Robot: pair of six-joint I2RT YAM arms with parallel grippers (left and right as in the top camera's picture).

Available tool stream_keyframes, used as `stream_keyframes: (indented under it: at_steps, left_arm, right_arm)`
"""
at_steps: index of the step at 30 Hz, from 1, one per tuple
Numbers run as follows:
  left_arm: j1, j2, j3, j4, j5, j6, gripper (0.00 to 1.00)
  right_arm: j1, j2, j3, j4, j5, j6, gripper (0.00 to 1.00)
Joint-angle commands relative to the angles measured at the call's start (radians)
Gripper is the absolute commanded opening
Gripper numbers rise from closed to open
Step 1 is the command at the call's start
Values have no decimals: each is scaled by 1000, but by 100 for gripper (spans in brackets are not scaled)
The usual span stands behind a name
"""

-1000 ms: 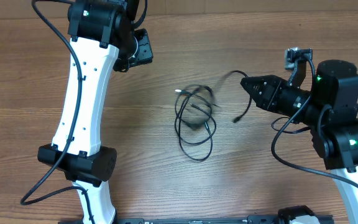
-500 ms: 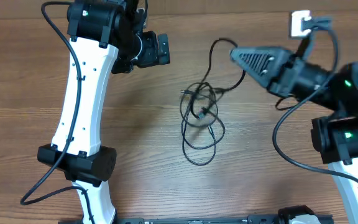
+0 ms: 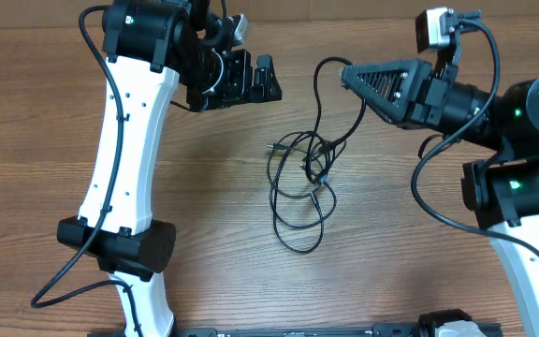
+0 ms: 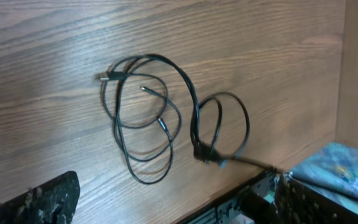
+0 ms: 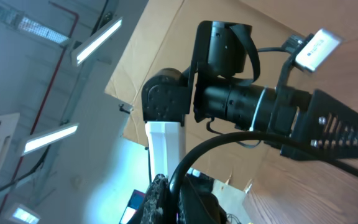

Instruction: Untangle cables

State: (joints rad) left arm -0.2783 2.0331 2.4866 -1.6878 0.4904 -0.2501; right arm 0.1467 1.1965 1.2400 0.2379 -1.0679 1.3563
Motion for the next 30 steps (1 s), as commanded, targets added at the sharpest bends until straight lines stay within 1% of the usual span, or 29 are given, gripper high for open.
stream_keyframes:
  at_steps: [1, 5, 7, 8, 12, 17, 18, 21, 22, 28, 30]
  left_arm:
    - [-32, 10, -17, -2, 23, 45, 100]
    - [-59, 16, -50, 10, 15, 44, 100]
    - [-70, 23, -73, 17, 15, 45, 100]
    - [-72, 24, -81, 18, 15, 46, 100]
    - [-82, 24, -120, 25, 15, 96, 100]
    - [-88, 27, -190, 51, 15, 95, 100]
    - [-92, 29, -208, 50, 28, 103, 100]
    - [-109, 37, -261, 47, 105, 190, 99]
    - [-115, 40, -280, 51, 119, 202, 99]
    - [-153, 40, -386, 159, 139, 201, 100]
    - [-165, 40, -417, 211, 134, 166, 98]
  right_arm:
    - [7, -11, 14, 113, -26, 99, 4]
    - [29, -11, 14, 227, -22, 192, 4]
    - [48, -11, 14, 297, -12, 221, 4]
    - [51, -11, 14, 304, -5, 227, 4]
    - [50, -10, 14, 304, 16, 253, 4]
    - [50, -10, 14, 304, 20, 275, 4]
    - [50, -10, 14, 304, 20, 275, 4]
    - [51, -10, 14, 304, 13, 275, 4]
    - [51, -10, 14, 304, 10, 275, 4]
    - [51, -10, 14, 303, -11, 275, 4]
    - [61, -10, 14, 302, -17, 274, 4]
